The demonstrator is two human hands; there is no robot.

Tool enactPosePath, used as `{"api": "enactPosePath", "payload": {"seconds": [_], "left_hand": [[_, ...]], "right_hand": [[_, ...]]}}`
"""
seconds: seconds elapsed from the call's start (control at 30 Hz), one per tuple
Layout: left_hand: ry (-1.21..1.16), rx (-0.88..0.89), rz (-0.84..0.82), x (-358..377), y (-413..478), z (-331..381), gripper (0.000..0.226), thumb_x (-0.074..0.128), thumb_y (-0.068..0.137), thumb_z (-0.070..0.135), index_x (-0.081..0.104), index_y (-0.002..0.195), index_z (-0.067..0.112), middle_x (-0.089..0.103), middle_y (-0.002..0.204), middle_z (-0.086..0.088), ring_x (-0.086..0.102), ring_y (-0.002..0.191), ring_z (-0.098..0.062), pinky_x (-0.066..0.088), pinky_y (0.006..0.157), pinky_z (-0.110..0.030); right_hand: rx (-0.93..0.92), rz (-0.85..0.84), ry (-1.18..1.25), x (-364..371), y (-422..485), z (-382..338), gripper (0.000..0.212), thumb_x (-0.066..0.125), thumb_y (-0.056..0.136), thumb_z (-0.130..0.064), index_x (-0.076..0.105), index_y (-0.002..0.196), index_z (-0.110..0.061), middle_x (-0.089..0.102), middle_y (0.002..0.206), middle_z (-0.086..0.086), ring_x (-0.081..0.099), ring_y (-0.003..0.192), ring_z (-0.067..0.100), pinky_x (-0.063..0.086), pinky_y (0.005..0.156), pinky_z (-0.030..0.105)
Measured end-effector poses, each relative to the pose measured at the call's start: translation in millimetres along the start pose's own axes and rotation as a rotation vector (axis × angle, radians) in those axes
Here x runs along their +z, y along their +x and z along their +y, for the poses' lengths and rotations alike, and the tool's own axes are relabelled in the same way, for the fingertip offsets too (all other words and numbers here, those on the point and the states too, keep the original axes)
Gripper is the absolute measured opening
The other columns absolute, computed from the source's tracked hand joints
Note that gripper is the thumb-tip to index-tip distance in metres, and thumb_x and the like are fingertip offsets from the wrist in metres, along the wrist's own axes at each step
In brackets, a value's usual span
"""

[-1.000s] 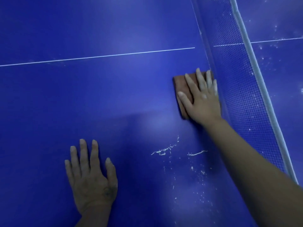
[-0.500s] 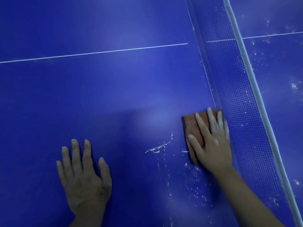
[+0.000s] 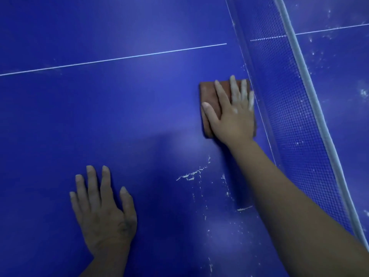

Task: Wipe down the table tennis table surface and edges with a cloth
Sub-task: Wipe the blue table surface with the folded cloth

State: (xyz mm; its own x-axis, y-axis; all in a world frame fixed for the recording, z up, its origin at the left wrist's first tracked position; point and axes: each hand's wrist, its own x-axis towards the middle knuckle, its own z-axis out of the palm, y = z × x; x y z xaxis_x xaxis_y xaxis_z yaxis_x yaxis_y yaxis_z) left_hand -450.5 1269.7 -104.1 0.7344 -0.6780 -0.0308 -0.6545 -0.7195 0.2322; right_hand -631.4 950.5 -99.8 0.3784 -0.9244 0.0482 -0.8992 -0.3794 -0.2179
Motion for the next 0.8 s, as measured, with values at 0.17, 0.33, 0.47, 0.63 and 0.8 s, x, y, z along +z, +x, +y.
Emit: {"api": "enactPosePath", "payload": {"seconds": [0.17,0.33,0.47,0.63,0.8], "left_hand": [[0.0,0.001,0.035,3.3,-0.5,-1.5,0.069,0.037,0.108,0.046,0.03,0.172,0.019,0.016,0.183,-0.006,0.004,0.17,-0.026,0.008,0.136,-0.058],[-0.011,0.008,0.046,4.2,0.3,-2.3,0.068,0.039,0.109,0.045,0.03,0.171,0.019,0.016,0.183,-0.006,0.005,0.17,-0.027,0.007,0.137,-0.058],[-0.026,0.005,0.043,1.6,1.1,0.6,0.068,0.04,0.109,0.043,0.032,0.171,0.017,0.017,0.182,-0.008,0.006,0.17,-0.028,0.006,0.137,-0.057],[-0.03,0.001,0.04,1.6,-0.1,0.9,0.067,0.039,0.11,0.044,0.031,0.171,0.019,0.016,0.183,-0.006,0.003,0.17,-0.026,0.006,0.137,-0.058],[-0.04,0.024,0.083,2.9,-0.9,0.3,0.065,0.039,0.111,0.043,0.033,0.17,0.018,0.018,0.182,-0.007,0.006,0.17,-0.027,0.008,0.137,-0.058]], "right_hand": [[-0.075,0.027,0.073,8.1,-54.9,-42.6,0.067,0.047,0.107,-0.064,0.042,0.165,-0.031,0.019,0.179,0.008,0.008,0.167,0.035,0.008,0.132,0.06],[-0.273,-0.127,0.129,5.4,-181.7,-47.9,0.071,0.052,0.105,-0.066,0.035,0.167,-0.035,0.014,0.18,0.003,0.01,0.167,0.032,0.012,0.132,0.062],[-0.388,-0.193,0.11,-2.0,-193.5,-35.5,0.072,0.05,0.104,-0.069,0.034,0.167,-0.038,0.014,0.18,0.0,0.01,0.167,0.03,0.013,0.133,0.06],[-0.367,-0.124,0.092,-4.4,-92.7,-6.2,0.07,0.05,0.103,-0.068,0.043,0.164,-0.034,0.023,0.178,0.001,0.014,0.166,0.03,0.011,0.132,0.06],[-0.201,-0.043,0.007,-13.8,-45.5,36.3,0.068,0.046,0.106,-0.066,0.041,0.165,-0.032,0.023,0.178,0.004,0.013,0.166,0.031,0.009,0.133,0.057]]}}
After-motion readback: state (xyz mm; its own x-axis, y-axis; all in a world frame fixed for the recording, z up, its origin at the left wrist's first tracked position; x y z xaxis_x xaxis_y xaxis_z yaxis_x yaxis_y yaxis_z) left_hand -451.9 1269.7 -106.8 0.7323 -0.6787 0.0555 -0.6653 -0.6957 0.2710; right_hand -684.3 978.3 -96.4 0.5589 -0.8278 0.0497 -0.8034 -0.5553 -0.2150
